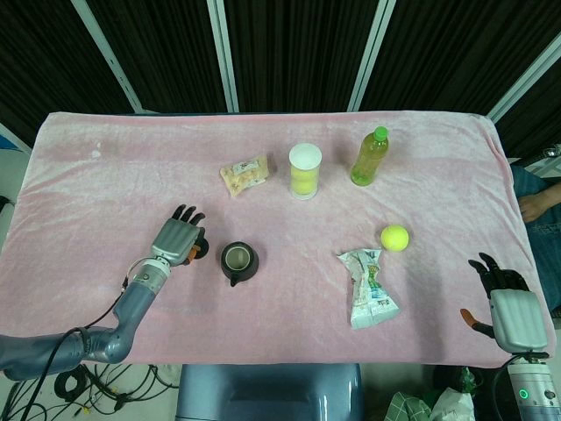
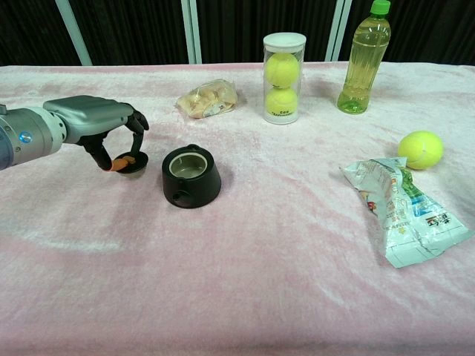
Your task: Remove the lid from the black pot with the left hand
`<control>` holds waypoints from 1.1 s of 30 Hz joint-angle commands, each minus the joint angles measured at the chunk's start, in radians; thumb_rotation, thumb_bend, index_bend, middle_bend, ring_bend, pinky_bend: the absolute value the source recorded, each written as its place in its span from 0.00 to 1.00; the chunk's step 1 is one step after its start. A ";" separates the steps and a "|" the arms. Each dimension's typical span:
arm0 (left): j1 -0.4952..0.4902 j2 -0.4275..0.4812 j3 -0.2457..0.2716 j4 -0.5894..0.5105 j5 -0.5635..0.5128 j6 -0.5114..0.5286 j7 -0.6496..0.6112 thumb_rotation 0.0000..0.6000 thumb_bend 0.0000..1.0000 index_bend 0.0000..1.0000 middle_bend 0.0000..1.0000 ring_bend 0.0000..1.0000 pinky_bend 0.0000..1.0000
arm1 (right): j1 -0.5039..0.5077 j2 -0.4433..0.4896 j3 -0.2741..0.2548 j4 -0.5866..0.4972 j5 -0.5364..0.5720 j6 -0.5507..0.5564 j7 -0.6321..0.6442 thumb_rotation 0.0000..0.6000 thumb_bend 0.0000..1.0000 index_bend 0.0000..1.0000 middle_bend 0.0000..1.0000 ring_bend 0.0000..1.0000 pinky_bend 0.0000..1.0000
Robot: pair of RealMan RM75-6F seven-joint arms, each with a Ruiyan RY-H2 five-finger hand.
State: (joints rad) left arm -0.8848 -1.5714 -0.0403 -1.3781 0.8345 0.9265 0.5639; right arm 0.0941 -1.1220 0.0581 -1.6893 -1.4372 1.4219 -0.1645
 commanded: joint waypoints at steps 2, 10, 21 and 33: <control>-0.010 -0.020 0.002 0.020 -0.019 -0.019 0.031 1.00 0.25 0.41 0.12 0.00 0.00 | 0.000 0.001 -0.001 -0.001 -0.001 -0.001 0.001 1.00 0.11 0.19 0.11 0.28 0.21; -0.019 0.008 0.000 -0.032 -0.093 -0.021 0.100 1.00 0.00 0.06 0.03 0.00 0.00 | 0.002 0.000 -0.009 -0.002 -0.010 -0.008 -0.006 1.00 0.11 0.19 0.11 0.28 0.21; 0.050 0.214 -0.089 -0.324 0.026 0.165 -0.011 1.00 0.03 0.08 0.03 0.00 0.00 | 0.000 0.001 -0.007 -0.004 -0.007 -0.004 -0.004 1.00 0.11 0.19 0.11 0.28 0.21; 0.357 0.562 0.121 -0.699 0.381 0.493 -0.077 1.00 0.06 0.15 0.04 0.00 0.00 | -0.002 -0.001 0.000 -0.005 0.005 0.001 -0.012 1.00 0.11 0.19 0.11 0.28 0.21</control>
State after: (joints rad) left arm -0.6223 -1.0929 -0.0004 -2.0046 1.1219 1.3292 0.5111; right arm 0.0925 -1.1229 0.0580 -1.6937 -1.4325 1.4224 -0.1762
